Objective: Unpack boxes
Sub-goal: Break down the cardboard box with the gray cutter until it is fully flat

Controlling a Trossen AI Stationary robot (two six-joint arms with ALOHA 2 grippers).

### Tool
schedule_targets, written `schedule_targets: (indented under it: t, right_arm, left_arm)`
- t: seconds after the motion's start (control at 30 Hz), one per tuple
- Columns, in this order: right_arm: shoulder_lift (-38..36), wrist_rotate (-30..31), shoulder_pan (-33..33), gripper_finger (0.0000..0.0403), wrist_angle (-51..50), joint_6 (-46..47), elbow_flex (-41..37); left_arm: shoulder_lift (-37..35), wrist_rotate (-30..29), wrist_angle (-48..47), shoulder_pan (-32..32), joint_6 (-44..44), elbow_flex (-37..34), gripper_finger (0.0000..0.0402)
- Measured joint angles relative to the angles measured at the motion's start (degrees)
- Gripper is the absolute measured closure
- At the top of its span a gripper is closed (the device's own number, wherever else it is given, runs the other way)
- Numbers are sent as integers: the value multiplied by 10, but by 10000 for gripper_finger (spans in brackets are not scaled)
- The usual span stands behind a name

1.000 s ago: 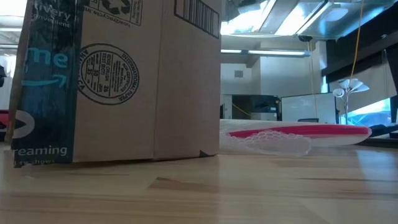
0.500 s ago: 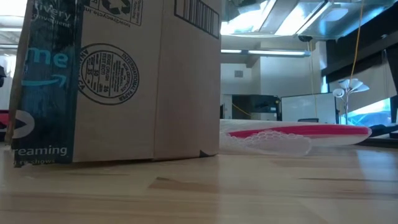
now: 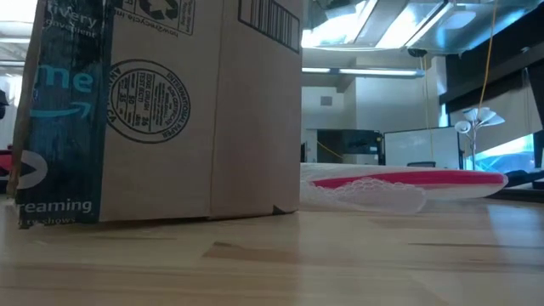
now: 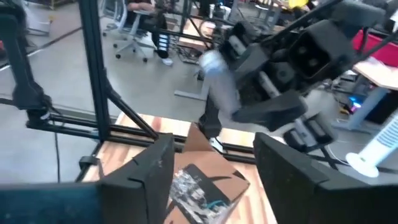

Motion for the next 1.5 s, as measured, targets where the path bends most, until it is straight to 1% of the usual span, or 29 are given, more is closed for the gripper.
schedule_targets:
  t: [0.13,0.27,0.4,0.63,0.77,0.97,1.1,1.2,1.5]
  right_arm:
    - [1,-4,0,167,18,-13,-7]
    - [5,-38,-14,160,76,-30,-7]
    - [12,-63,-33,163,101,-45,-7]
    - [26,-166,-68,164,150,-47,-7]
    - [38,-209,-78,165,179,-52,-7]
    - [56,-226,-88,165,210,-61,-7]
    - [66,-235,-96,165,213,-61,-7]
    - [76,-257,-98,165,215,-59,-7]
    - [88,-261,-103,165,223,-57,-7]
  left_arm:
    - [4,13,83,0,-71,0,265]
    - [16,24,146,-2,-140,0,265]
    - [25,25,147,-14,-148,0,265]
    - [35,24,192,-23,-159,0,265]
    - [36,21,218,-19,-169,0,265]
    - [36,19,227,-8,-174,0,265]
    - [37,18,226,-7,-177,0,265]
    - [40,19,226,-7,-177,0,265]
    - [48,23,226,-2,-177,0,265]
